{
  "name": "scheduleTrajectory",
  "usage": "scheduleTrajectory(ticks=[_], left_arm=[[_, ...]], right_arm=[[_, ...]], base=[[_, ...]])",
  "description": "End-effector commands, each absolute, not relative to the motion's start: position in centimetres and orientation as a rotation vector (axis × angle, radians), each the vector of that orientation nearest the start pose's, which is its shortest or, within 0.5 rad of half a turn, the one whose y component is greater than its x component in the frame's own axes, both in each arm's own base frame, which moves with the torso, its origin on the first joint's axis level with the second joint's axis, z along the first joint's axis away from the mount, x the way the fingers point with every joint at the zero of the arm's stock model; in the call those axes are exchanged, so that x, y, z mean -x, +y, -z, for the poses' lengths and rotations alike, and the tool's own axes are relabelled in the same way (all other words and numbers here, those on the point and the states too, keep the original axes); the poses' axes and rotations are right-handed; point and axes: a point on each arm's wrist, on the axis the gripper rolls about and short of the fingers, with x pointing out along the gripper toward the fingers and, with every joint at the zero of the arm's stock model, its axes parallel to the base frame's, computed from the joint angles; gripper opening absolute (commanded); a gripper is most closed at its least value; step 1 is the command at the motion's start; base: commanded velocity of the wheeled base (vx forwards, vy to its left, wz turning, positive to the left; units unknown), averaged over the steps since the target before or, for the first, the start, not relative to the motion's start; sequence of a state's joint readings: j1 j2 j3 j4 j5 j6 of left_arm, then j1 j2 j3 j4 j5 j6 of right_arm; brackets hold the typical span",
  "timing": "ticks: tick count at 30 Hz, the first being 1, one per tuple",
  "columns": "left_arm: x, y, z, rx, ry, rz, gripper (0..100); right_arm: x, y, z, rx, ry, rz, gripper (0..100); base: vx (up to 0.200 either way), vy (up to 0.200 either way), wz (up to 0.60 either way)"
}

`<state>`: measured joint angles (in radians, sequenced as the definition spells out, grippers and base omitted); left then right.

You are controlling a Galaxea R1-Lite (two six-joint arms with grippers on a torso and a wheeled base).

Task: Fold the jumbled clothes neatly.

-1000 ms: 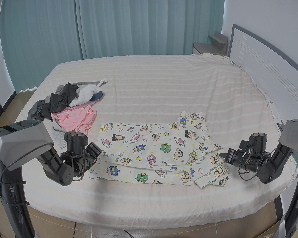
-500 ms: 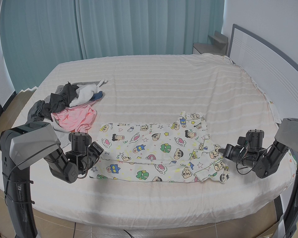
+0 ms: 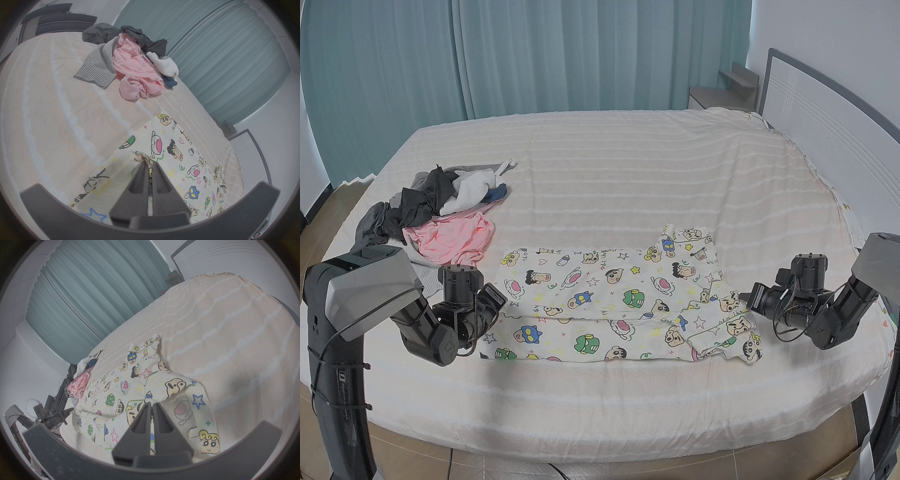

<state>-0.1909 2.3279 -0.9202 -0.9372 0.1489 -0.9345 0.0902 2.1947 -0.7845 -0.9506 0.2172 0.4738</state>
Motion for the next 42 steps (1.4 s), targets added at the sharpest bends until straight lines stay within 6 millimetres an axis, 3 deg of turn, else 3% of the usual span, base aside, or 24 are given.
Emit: scheduleTrajectory(ticks=[1, 17, 18, 19, 27, 32, 35, 37, 38, 41, 42], left_arm=[[-39.5, -7.3, -0.6, 0.835, 0.457, -0.180, 0], [-40.1, -7.1, -0.4, 0.832, 0.476, -0.195, 0], [-40.1, -7.1, -0.4, 0.832, 0.477, -0.194, 100], [-40.1, -7.1, -0.4, 0.833, 0.475, -0.193, 100], [-39.9, -7.0, -0.5, 0.832, 0.471, -0.201, 100], [-39.8, -5.8, -1.7, 0.842, 0.433, -0.227, 100], [-38.8, -4.4, -3.8, 0.865, 0.394, -0.245, 100], [-37.0, -3.3, -5.2, 0.879, 0.399, -0.243, 100], [-36.5, -3.3, -5.5, 0.884, 0.404, -0.236, 100], [-32.3, -3.1, -7.4, 0.975, 0.448, -0.186, 100], [-32.3, -3.1, -7.4, 0.975, 0.448, -0.186, 100]], right_arm=[[-37.2, 3.9, -3.6, -0.490, 0.521, -0.184, 0], [-38.4, 3.1, -2.4, -0.489, 0.528, -0.124, 0], [-38.4, 3.1, -2.3, -0.489, 0.529, -0.124, 0], [-38.3, 3.0, -2.2, -0.489, 0.534, -0.123, 100], [-37.9, 3.0, -2.1, -0.490, 0.545, -0.119, 100], [-37.6, 2.3, -3.2, -0.487, 0.511, -0.090, 100], [-36.2, 2.3, -5.5, -0.476, 0.474, -0.100, 100], [-34.5, 2.8, -7.3, -0.434, 0.451, -0.130, 100], [-34.0, 3.1, -7.5, -0.421, 0.452, -0.142, 100], [-30.7, 5.2, -8.3, -0.387, 0.480, -0.215, 100], [-30.6, 5.3, -8.3, -0.386, 0.481, -0.220, 100]], base=[[0.000, 0.000, 0.00], [0.000, 0.000, 0.00], [0.000, 0.000, 0.00], [0.000, 0.000, 0.00], [0.000, 0.000, 0.00], [0.000, 0.000, 0.00], [0.000, 0.000, 0.00], [0.000, 0.000, 0.00], [0.000, 0.000, 0.00], [0.000, 0.000, 0.00], [0.000, 0.000, 0.00]])
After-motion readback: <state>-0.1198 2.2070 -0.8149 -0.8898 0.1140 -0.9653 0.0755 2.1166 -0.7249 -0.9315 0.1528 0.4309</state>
